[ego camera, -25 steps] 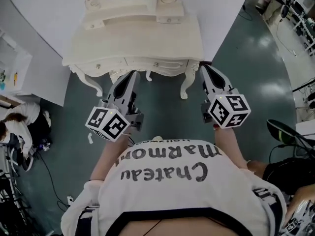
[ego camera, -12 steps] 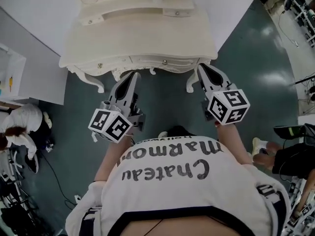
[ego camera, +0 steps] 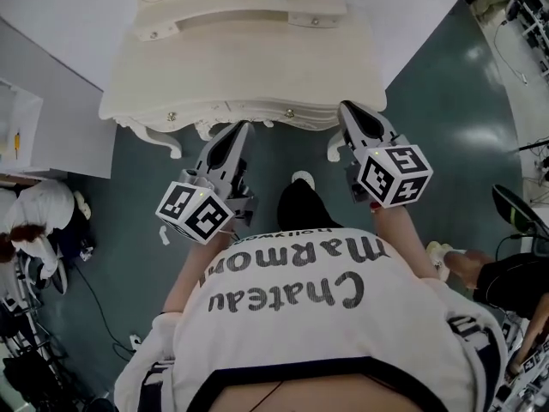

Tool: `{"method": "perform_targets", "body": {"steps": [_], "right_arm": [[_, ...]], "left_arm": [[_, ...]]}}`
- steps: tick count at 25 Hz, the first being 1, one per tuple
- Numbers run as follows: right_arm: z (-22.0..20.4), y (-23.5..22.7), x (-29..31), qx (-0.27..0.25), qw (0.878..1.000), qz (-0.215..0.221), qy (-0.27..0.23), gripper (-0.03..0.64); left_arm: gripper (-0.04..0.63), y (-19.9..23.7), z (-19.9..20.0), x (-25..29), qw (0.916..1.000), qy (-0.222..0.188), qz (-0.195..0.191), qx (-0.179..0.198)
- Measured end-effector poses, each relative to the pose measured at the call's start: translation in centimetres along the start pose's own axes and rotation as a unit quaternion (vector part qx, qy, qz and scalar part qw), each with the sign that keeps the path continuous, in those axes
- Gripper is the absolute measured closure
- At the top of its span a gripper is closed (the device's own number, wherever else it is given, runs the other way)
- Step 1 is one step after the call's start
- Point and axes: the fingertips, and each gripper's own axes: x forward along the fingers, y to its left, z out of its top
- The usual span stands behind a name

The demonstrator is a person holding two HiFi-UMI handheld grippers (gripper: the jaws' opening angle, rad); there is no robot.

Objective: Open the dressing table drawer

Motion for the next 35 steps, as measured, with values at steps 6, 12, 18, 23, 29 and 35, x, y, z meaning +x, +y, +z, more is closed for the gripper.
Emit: {"method": "perform_targets", "body": {"steps": [6,12,18,23,29,35], "right_arm": [[2.0,-2.6,3.6,0.005,1.000,0.015,-0.009,0.588],[5.2,-6.1,7.6,0.002,1.000,0.025,-0.015,0.588],[8.2,-9.5,11.7,-0.003,0.999,0.038,-0.023,0.588],[9.4,-11.4,14.5,-0.008,0.998,0.054,-0.023,0.588],[8.8,-13.5,18.5,-0.006,0.997,0.078,-0.004,0.588],[6.4,-15.5,22.3,0.004,0.995,0.095,0.025,0.586]], "left_arm": [[0.572,1.7,1.5,4.1,0.9999,-0.008,0.005,0.004],[0.572,3.7,3.8,9.3,0.9996,-0.021,0.014,0.009],[0.572,5.6,5.7,13.8,0.9989,-0.035,0.027,0.016],[0.572,7.1,6.5,16.0,0.9980,-0.045,0.041,0.016],[0.572,9.5,6.3,18.4,0.9967,-0.050,0.063,0.008],[0.572,11.8,6.1,19.9,0.9952,-0.047,0.086,-0.003]]}}
